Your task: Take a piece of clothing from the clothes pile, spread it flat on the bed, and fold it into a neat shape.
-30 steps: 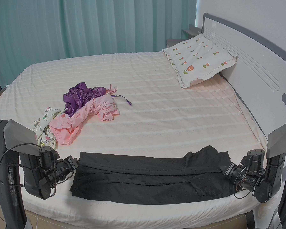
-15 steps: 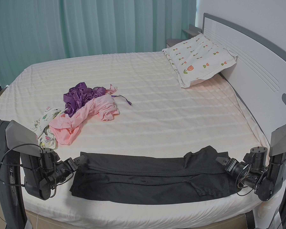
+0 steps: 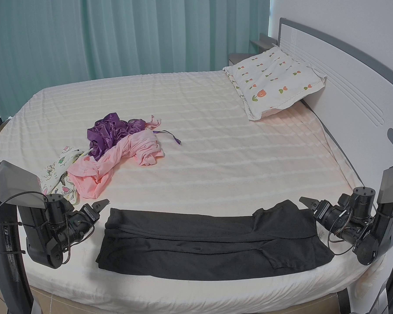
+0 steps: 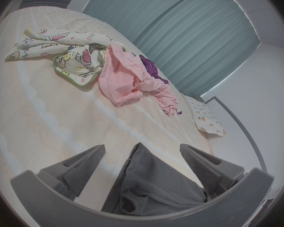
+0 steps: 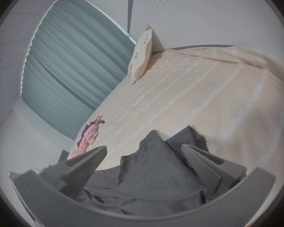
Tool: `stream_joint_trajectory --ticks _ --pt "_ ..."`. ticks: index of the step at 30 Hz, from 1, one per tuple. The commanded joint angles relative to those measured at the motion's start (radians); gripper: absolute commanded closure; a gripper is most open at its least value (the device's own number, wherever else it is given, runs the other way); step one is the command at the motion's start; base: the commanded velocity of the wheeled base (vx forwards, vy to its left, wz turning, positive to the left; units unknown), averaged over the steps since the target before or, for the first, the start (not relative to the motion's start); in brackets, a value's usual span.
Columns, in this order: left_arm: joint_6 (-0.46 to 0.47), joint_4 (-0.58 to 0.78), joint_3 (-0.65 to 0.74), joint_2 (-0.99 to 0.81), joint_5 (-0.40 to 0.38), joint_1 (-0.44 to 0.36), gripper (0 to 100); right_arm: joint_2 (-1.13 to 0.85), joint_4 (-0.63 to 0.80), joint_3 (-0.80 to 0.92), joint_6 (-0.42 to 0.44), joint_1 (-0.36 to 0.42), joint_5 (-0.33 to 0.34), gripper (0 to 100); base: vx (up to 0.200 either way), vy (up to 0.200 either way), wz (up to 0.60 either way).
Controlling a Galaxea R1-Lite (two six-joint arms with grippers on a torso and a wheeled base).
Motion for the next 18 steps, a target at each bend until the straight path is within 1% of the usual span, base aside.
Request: stream_joint_trajectory --ticks 1,2,3,4,8,14,15,16,18 --pt "-0.023 -0.004 -0.013 -0.018 -0.019 0.002 0 0.074 -0.012 -0.035 -0.039 0.001 0.055 0 0.0 0.0 0.0" --pt "-0.023 -0.004 -0.013 -0.018 -0.019 0.002 0 0.074 -0.012 -0.035 -0.039 0.001 0.055 0 0.0 0.0 0.0" --pt "-0.044 0.014 -0.021 -0.021 -0.029 0.002 0 0.104 -0.012 -0.042 -0.054 -0.003 0.08 0 0.0 0.0 0.0" --pt "-0.052 0.026 -0.025 -0.024 -0.031 0.002 0 0.12 -0.013 -0.047 -0.061 -0.005 0.085 0 0.0 0.0 0.0" --pt "-0.056 0.048 -0.033 -0.027 -0.033 0.001 0 0.147 -0.012 -0.071 -0.082 -0.023 0.091 0 0.0 0.0 0.0" --pt "-0.056 0.048 -0.038 -0.021 -0.033 0.001 0 0.17 -0.012 -0.09 -0.084 -0.039 0.108 0 0.0 0.0 0.0" --pt "-0.056 0.048 -0.038 -0.021 -0.033 0.001 0 0.17 -0.012 -0.09 -0.084 -0.039 0.108 100 0.0 0.0 0.0" --pt "-0.056 0.048 -0.039 -0.019 -0.033 0.001 0 0.181 -0.013 -0.09 -0.084 -0.04 0.121 100 0.0 0.0 0.0" --pt "-0.056 0.048 -0.038 -0.019 -0.033 0.001 0 0.183 -0.013 -0.088 -0.084 -0.04 0.124 100 0.0 0.0 0.0"
